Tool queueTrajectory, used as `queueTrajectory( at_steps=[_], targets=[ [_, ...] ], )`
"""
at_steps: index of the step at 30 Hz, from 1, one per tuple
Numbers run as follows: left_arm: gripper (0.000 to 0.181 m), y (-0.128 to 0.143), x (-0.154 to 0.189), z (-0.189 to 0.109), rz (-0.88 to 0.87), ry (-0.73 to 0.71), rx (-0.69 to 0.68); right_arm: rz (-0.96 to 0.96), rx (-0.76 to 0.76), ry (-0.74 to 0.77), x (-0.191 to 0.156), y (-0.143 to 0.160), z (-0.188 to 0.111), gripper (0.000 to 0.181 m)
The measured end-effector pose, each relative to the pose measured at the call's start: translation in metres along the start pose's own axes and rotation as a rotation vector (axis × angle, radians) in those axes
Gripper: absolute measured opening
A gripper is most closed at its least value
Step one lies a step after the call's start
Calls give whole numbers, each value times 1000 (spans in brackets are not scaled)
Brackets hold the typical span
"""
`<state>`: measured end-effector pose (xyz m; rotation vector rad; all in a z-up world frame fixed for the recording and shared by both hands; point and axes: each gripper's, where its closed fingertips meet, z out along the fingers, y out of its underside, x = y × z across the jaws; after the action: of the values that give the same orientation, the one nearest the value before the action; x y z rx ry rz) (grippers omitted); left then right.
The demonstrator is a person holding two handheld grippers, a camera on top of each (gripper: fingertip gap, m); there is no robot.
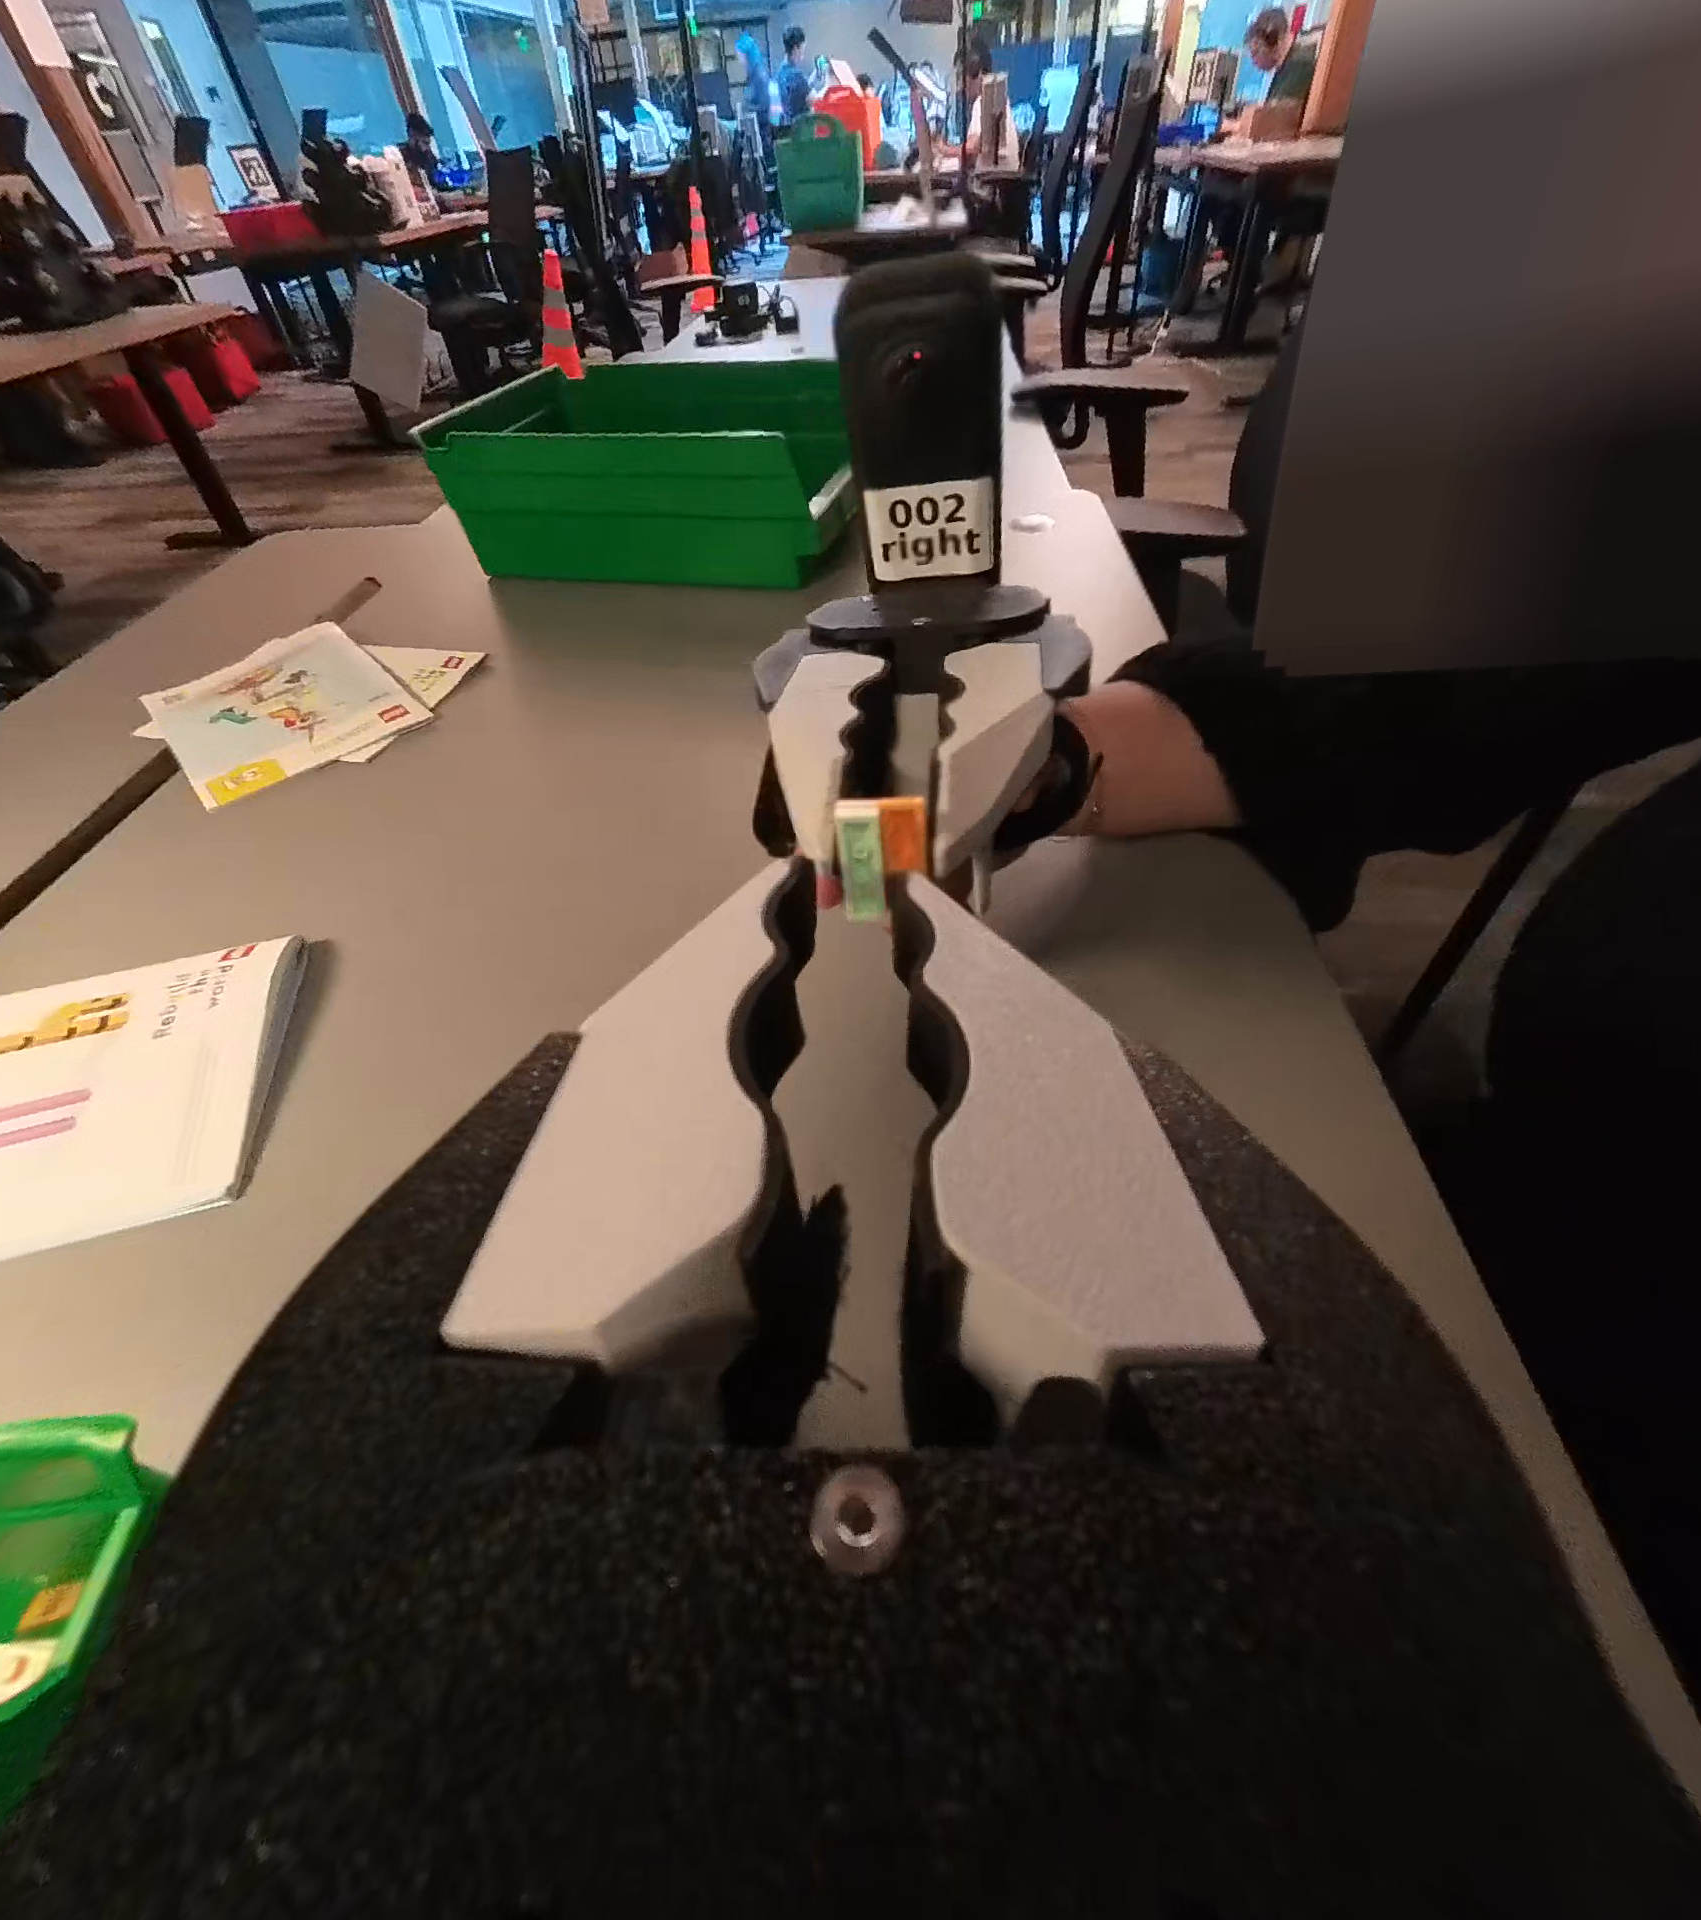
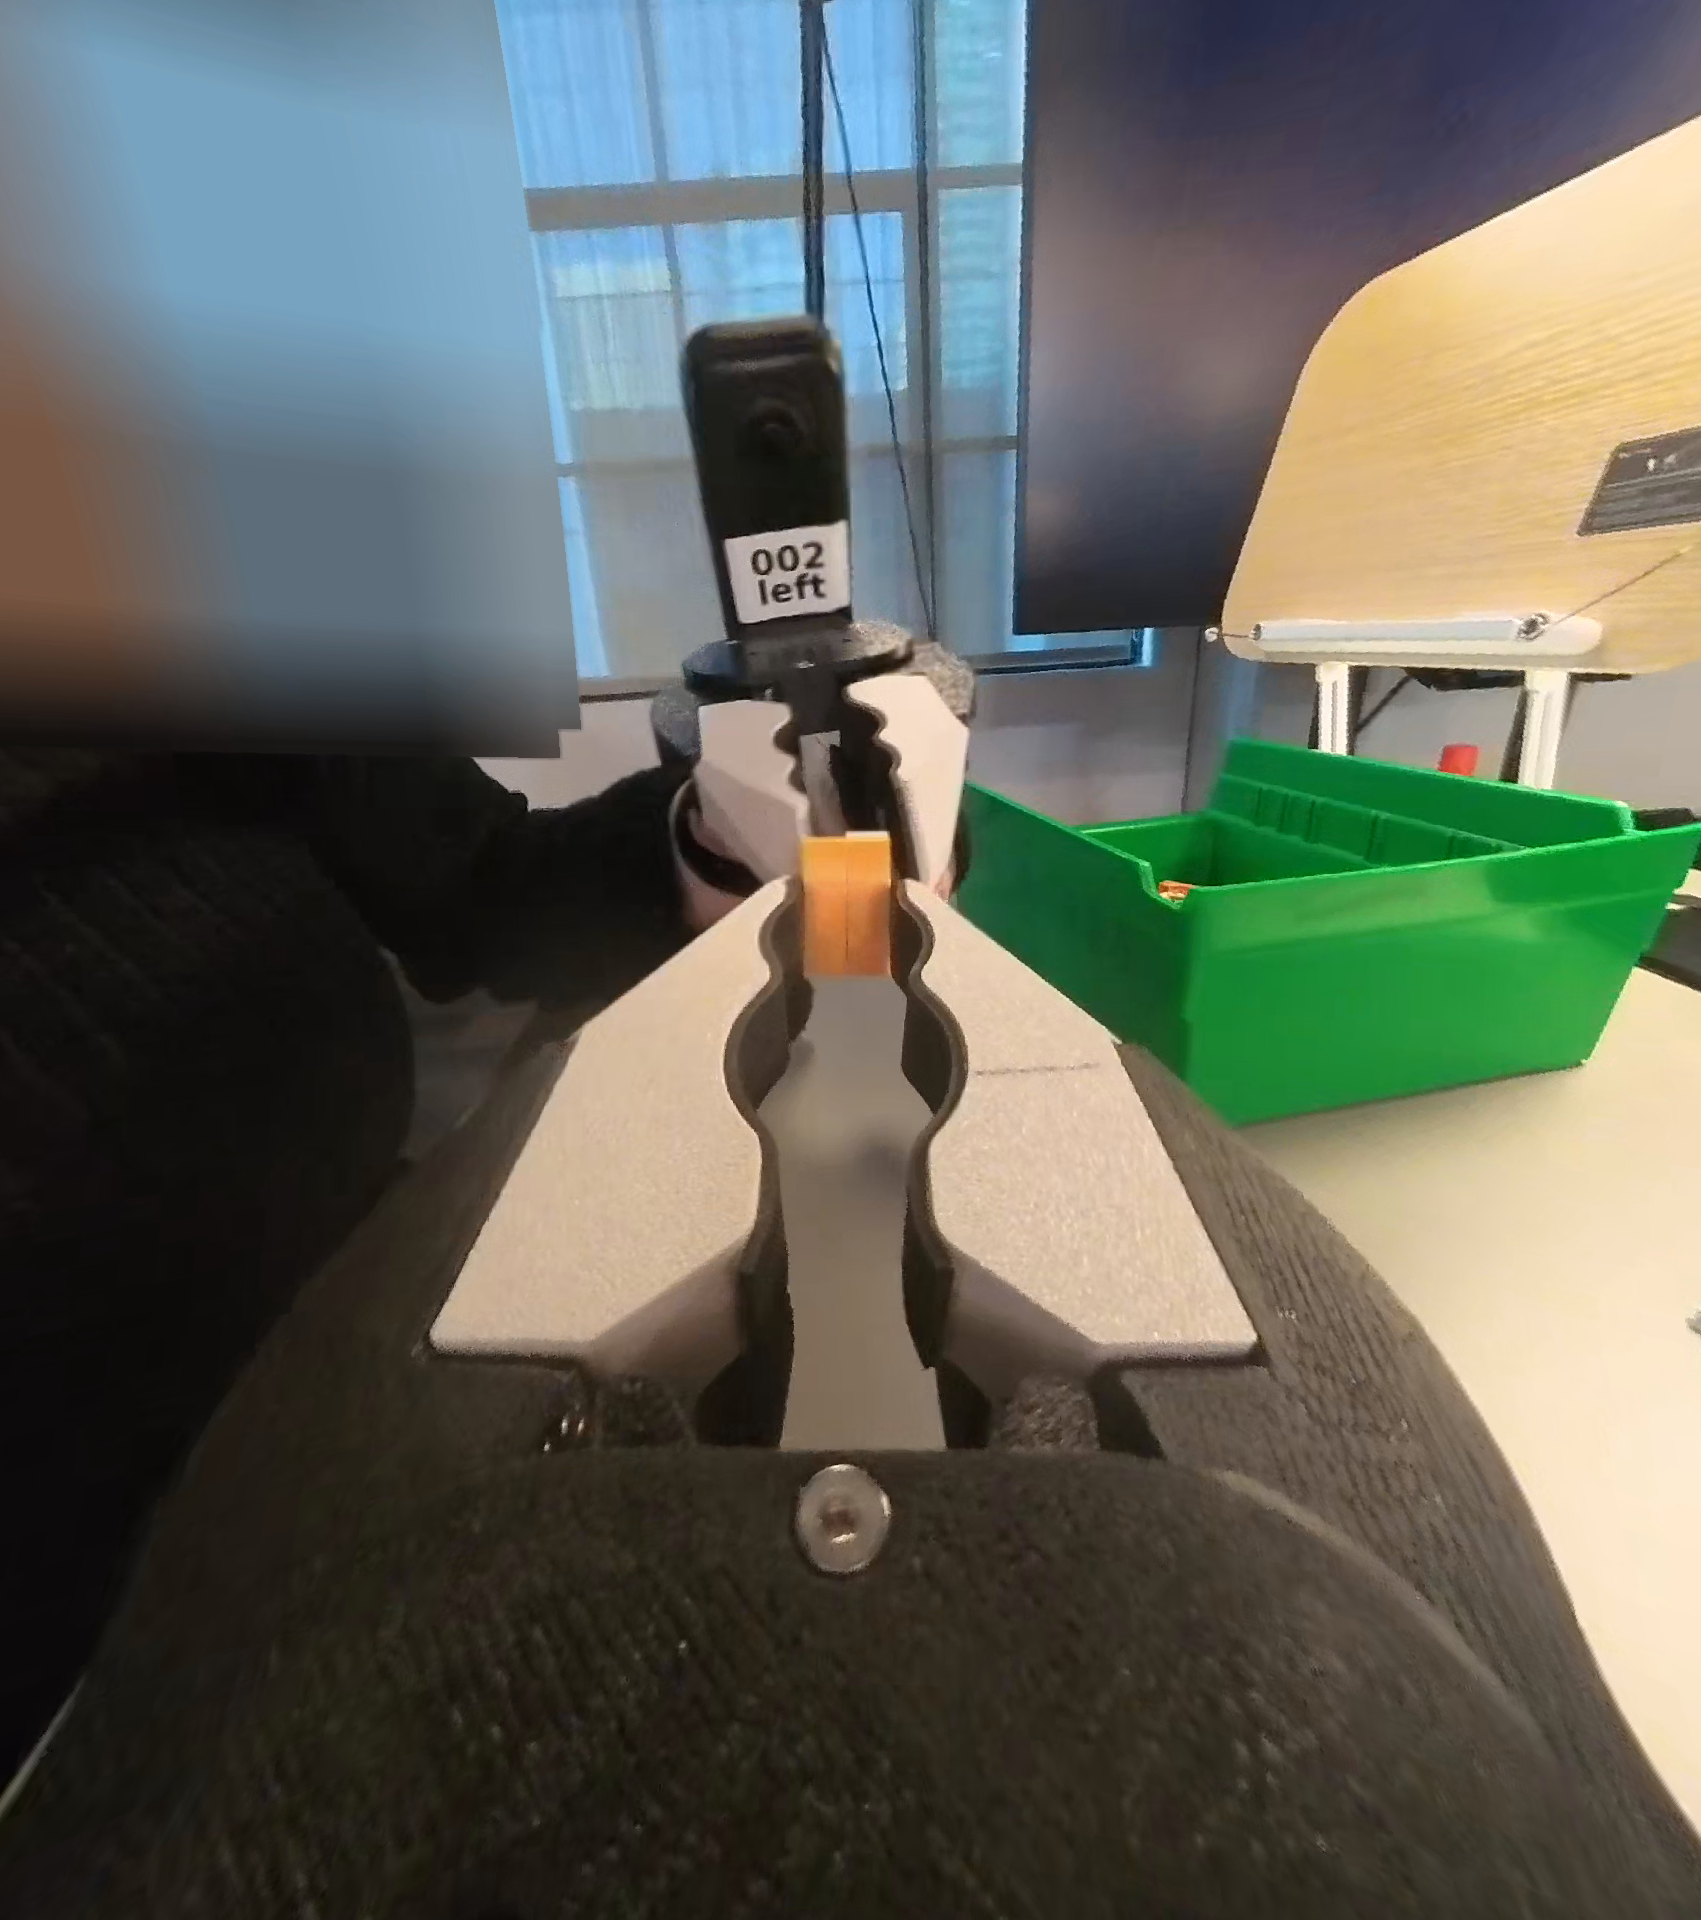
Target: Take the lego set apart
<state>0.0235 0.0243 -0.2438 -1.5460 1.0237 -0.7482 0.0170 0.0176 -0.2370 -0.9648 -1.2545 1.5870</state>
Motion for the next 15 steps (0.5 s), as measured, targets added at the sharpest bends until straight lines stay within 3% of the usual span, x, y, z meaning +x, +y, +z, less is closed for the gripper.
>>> queueTrajectory(
  at_steps=[4, 15],
  targets=[
    [12, -9, 4, -4, -103, 88, 77, -60, -45, -14, -5, 6, 2, 15],
    [9, 5, 10, -1, -100, 127, 7, -114, -90, -12, -8, 14, 4, 14]
  ],
)
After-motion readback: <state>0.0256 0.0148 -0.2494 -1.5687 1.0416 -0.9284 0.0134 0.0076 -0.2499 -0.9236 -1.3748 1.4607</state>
